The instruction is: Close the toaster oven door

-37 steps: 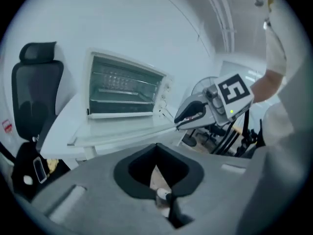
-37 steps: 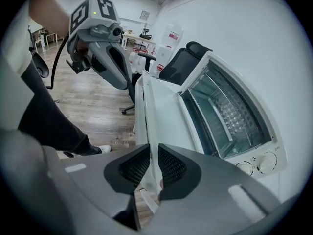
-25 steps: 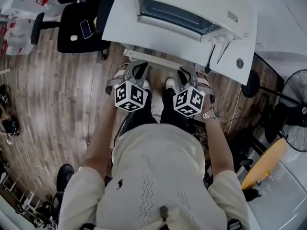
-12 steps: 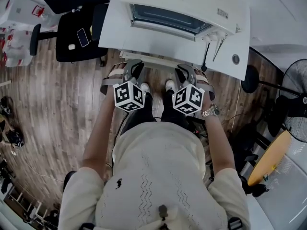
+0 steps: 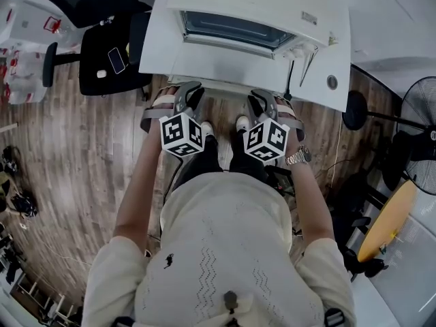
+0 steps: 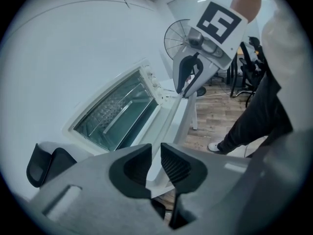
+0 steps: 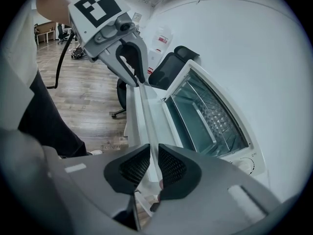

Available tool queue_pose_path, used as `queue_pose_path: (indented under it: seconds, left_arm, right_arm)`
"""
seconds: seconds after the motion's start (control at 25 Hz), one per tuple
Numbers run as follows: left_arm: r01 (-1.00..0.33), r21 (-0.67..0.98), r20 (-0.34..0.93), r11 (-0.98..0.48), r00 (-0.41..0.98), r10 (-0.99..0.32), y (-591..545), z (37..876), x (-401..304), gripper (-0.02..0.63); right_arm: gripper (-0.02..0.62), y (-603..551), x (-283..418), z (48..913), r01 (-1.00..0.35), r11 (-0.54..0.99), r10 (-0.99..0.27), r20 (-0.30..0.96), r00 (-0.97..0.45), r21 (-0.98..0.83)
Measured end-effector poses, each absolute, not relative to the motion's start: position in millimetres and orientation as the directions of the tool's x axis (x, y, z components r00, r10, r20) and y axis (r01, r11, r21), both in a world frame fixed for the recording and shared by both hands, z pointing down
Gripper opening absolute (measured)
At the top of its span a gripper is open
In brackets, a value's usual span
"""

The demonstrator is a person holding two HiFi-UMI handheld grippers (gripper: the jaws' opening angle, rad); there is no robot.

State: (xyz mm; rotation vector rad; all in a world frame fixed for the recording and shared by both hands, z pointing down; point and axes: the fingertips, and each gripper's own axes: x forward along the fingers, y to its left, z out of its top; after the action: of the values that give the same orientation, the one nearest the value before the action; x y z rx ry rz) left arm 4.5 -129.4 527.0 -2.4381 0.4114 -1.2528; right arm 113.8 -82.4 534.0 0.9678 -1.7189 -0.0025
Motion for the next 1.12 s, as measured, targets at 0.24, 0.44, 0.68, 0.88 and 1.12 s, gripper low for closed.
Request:
queue_pose_path:
  seconds: [0.24,0.44,0.68,0.88,1.12]
  left_arm:
    - [-0.057,-0.457,0.720,-0.888,0.563,-0.407,-135.3,523.3,8.7,0.061]
    - [-0.069,-0.458,0.708,-0.886,0.575,-0.411,-139.2,518.3,10.2,0.063]
    - [-0.058,-0.462,0.708,-0.885,0.577,-0.407,-143.6,512.8,12.7,0.061]
    - [-0.050,-0.475,0.700,-0.878,0.584,-0.412,-153.2,501.9,17.8,0.060]
    - [-0.046,-0.490,0.689,-0.870,0.592,-0.419,-163.4,492.6,23.0,0.060]
  right_arm:
    - [0.066,-87.8,116.4,527.5,-0.596,0.647,-0.617,0.786,-0.042,0.476]
    - [0.066,-92.1,118.0,523.4,-0.601,0.635,-0.628,0.777,-0.036,0.485]
    - [0.066,-96.5,120.9,518.5,-0.599,0.627,-0.640,0.768,-0.030,0.499]
    - [0.064,-106.5,125.9,507.9,-0.594,0.611,-0.659,0.752,-0.016,0.523]
    - [0.064,-117.6,131.2,499.0,-0.596,0.593,-0.674,0.738,0.000,0.541]
